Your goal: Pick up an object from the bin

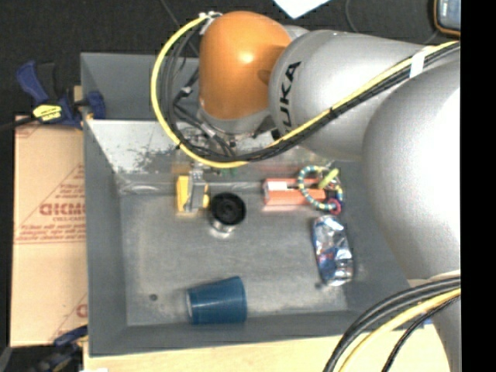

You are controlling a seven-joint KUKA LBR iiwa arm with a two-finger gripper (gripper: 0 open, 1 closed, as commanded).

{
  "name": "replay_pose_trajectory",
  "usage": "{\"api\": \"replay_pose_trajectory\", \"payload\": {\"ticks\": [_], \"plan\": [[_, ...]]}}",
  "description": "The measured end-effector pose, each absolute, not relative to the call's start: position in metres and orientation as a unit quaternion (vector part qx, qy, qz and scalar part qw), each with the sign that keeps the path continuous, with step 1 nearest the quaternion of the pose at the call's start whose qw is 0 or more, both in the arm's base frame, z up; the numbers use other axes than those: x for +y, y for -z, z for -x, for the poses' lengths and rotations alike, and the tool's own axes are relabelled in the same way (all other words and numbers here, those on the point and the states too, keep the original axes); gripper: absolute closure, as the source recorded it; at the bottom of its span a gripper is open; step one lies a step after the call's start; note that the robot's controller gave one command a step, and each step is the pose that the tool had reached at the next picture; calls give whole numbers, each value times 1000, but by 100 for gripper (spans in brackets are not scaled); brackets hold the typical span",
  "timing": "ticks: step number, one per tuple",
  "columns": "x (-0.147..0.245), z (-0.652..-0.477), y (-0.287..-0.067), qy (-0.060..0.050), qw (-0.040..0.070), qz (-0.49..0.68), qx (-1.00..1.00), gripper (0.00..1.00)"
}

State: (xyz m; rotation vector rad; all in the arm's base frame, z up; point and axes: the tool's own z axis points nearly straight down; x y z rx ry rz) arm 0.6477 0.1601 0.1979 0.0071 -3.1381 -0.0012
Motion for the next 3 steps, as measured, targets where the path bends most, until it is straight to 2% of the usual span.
{"api": "replay_pose_trajectory", "payload": {"ticks": [1,2,3], "plan": [[159,-648,-203,1,-1,0,-1000,0],[87,-654,-70,2,-2,21,-1000,0],[98,-649,-132,4,-8,120,-993,0]]}}
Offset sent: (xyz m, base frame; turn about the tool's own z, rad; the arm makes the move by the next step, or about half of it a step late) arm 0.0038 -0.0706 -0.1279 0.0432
